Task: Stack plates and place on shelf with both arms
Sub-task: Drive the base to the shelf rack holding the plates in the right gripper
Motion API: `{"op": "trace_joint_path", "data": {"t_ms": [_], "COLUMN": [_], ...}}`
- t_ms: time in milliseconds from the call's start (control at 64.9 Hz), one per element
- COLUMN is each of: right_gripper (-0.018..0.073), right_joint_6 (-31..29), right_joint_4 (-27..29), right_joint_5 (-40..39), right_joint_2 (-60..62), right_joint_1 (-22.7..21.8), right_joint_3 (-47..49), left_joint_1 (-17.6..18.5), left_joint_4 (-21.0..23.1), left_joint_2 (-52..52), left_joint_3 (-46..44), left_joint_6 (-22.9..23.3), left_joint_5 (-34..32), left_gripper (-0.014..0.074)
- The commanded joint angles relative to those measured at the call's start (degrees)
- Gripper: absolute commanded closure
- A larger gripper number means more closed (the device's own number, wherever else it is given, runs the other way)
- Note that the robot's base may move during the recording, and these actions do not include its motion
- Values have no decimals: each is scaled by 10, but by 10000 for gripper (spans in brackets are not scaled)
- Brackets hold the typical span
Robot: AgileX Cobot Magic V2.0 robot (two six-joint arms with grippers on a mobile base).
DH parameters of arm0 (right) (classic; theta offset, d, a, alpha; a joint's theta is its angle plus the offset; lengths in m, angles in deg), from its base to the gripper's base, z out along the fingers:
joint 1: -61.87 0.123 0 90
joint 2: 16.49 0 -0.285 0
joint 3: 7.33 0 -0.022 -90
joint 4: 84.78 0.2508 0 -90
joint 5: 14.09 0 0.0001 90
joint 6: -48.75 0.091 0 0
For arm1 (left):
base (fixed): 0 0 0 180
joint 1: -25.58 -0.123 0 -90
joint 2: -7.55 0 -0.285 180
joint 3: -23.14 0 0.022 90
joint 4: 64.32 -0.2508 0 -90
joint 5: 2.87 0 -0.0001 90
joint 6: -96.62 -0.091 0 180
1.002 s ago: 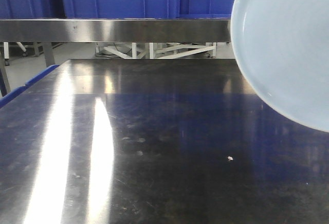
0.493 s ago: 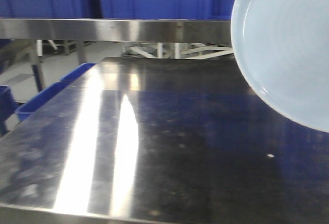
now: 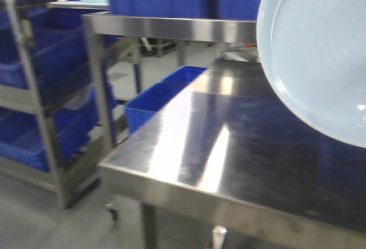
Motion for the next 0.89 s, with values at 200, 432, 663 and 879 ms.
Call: {"op": "trace_joint_path", "data": {"t_ms": [200,432,663,879], "right_gripper": [511,511,511,511], "right_joint_6": [-1,-1,-1,-1], "right_joint_4": [-2,-2,-2,-2], "right_joint_5": [-55,-55,-55,-55], "right_joint_2": [-2,-2,-2,-2], "right_joint_1": [0,0,0,0], "right_joint_3": [18,18,18,18], "left_joint_1": [0,0,0,0], "left_joint_4": [2,2,2,2], "left_joint_2": [-2,-2,-2,-2], "left_joint_3": [-17,-17,-17,-17], "left_joint_6": [1,1,1,1], "left_joint_5": [-47,-47,-47,-47], "left_gripper": [514,514,514,514]}}
